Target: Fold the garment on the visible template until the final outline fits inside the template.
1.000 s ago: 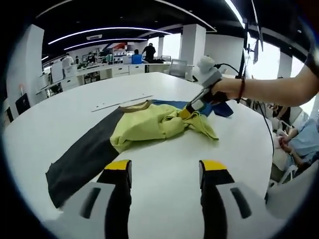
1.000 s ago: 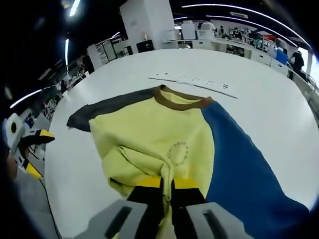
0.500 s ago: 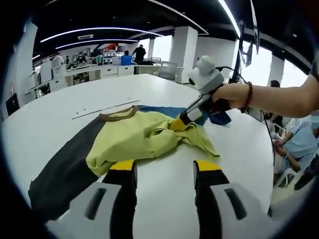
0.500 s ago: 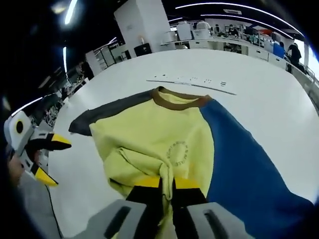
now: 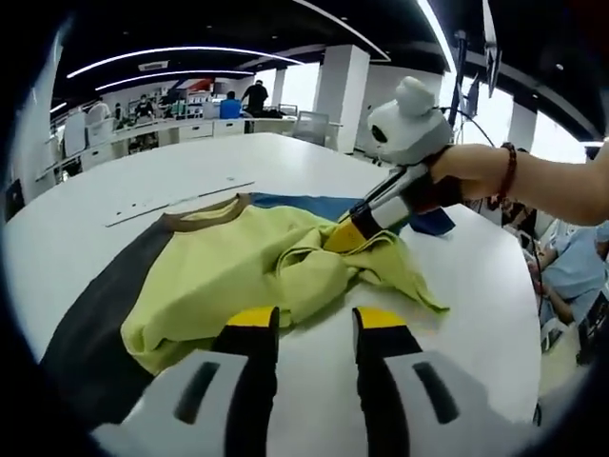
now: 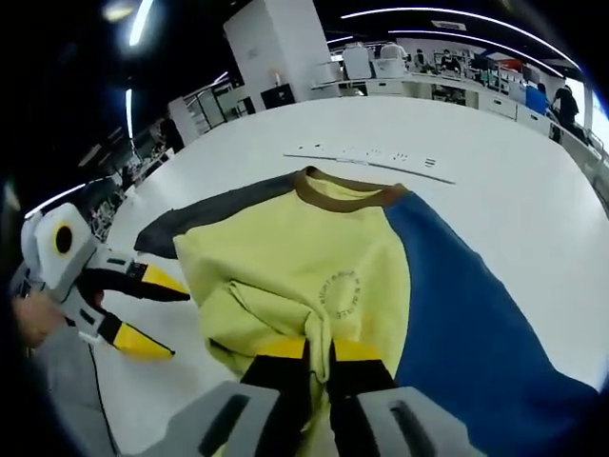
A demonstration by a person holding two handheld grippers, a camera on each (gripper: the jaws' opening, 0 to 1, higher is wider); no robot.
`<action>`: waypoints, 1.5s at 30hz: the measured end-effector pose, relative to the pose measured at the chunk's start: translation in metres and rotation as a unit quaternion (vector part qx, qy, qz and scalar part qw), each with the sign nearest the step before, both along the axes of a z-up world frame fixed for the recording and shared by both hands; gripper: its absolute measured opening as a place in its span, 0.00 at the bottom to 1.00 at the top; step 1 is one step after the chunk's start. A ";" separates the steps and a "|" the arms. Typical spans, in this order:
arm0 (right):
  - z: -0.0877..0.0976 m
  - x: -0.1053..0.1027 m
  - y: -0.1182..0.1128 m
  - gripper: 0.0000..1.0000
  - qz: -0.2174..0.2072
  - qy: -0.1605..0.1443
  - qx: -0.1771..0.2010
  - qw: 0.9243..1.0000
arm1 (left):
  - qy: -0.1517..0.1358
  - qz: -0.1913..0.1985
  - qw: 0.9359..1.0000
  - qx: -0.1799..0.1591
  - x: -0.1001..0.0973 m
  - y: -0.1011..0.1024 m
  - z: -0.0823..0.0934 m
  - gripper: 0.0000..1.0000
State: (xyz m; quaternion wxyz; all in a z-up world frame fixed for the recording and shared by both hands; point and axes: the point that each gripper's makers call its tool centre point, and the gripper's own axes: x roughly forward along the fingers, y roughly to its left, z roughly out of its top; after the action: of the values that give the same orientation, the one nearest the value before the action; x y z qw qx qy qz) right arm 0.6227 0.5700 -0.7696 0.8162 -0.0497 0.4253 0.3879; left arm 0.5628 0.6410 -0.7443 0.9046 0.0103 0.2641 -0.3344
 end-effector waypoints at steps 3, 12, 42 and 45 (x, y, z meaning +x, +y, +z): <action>0.000 0.000 0.000 0.03 0.003 0.001 0.001 1.000 | 0.005 0.001 1.000 -0.008 0.004 -0.001 -0.003 0.25; -0.001 0.000 0.001 0.03 0.000 0.005 0.003 1.000 | 0.031 0.012 0.999 -0.042 0.013 -0.001 -0.009 0.15; 0.010 0.003 -0.007 0.33 -0.051 0.000 -0.002 0.999 | 0.031 0.048 0.997 -0.054 0.014 0.003 0.006 0.00; 0.015 -0.001 -0.010 0.35 -0.055 0.004 0.002 0.998 | 0.031 0.047 0.997 -0.051 0.014 0.003 0.006 0.00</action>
State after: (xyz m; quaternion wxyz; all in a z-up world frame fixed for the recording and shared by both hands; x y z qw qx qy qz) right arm 0.6219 0.5602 -0.7547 0.8349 -0.0227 0.4293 0.3435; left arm 0.5763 0.6436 -0.7381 0.9100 -0.0593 0.2751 -0.3045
